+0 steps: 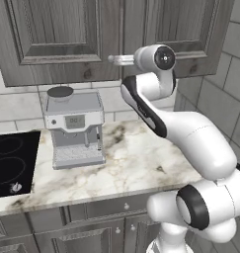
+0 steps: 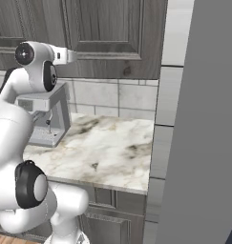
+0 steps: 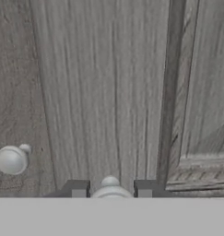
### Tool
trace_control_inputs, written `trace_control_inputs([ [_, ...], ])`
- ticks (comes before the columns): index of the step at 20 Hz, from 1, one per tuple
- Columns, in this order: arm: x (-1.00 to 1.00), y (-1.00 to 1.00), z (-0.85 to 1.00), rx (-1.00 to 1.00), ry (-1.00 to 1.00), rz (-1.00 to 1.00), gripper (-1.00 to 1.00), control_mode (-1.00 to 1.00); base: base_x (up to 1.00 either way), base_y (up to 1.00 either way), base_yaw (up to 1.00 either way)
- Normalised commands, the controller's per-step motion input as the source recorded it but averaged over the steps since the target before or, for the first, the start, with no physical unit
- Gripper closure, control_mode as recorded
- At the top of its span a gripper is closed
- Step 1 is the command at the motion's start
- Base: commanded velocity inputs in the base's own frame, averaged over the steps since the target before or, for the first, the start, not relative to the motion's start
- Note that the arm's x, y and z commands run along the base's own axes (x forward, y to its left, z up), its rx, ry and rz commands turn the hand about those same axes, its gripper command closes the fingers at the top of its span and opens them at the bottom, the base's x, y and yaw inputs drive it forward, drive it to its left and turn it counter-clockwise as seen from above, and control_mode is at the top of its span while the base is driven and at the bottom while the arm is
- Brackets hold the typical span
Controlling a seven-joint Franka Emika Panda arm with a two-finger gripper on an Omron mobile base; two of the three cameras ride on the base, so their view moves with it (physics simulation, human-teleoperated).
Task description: Get the candle and the beer from the cabinet and move them to the dining counter.
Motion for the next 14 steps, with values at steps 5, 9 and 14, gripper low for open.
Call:
trace_control_inputs([
  [5,-0.37,-0.03,0.0,0.0,0.05,0.0,1.0,-1.0,0.0,0.0,0.0],
  [9,-0.42,-0.04,-0.02,0.0,0.06,0.0,1.0,-1.0,0.0,0.0,0.0],
  [14,-0.39,-0.03,-0.04,0.0,0.05,0.0,1.0,-1.0,0.0,0.0,0.0],
])
